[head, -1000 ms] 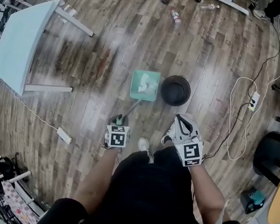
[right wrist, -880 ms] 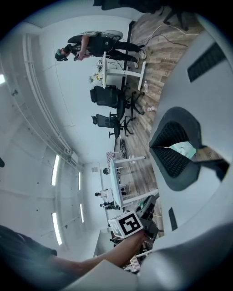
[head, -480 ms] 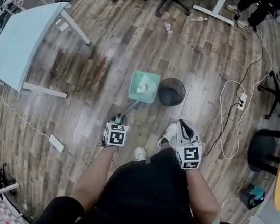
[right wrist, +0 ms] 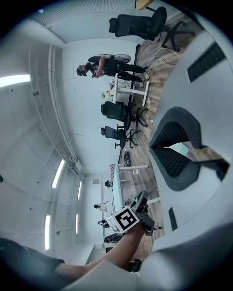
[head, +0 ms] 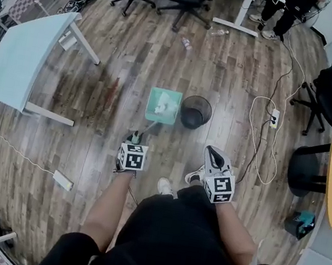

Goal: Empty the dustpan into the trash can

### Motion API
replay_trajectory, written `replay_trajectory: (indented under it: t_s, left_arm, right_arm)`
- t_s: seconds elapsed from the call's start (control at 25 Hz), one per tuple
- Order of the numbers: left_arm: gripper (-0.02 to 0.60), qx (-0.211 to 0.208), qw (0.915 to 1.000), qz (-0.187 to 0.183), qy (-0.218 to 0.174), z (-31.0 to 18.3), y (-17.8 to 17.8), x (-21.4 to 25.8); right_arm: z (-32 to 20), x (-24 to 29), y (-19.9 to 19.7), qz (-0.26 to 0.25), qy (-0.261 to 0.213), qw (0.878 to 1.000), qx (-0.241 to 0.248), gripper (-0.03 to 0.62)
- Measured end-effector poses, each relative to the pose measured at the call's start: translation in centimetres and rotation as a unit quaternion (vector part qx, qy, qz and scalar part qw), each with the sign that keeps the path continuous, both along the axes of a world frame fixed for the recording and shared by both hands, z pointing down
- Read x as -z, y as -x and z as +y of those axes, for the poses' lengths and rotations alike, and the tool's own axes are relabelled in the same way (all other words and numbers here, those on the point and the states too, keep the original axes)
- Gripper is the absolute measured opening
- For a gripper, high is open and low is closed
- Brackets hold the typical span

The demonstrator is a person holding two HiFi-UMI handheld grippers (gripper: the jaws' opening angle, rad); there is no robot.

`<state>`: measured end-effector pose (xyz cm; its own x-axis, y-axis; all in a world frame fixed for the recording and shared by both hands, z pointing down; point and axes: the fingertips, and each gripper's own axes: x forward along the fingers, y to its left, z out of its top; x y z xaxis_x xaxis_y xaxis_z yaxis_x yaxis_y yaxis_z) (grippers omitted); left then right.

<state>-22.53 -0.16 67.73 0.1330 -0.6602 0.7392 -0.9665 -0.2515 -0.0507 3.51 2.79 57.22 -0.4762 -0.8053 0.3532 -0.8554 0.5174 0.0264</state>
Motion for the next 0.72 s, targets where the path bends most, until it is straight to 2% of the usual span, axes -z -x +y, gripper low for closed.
replay_trajectory:
  t_s: [0.12, 0.4, 0.72]
  left_arm:
    - [0.095, -0.022, 0.9996, -0.011, -0.009, 0.6, -0.3, 1.0]
    - [0.095, 0.002, 0.9997, -0.001, -0.022, 1.0, -0.6, 2.9]
    - [0.095, -0.008, 0.9981, -0.012, -0.059, 0.9, -2.6, 6.4]
  right_arm:
    - [0.9, 0.3, 0.5, -0.005, -0.003, 1.000, -0.002, 0.025]
    - [1.9, 1.1, -0.3, -0.003, -0.006, 1.000, 0.018, 0.025]
    - [2.8, 1.3, -1.7, -0.009, -0.003, 0.999, 0.036, 0.025]
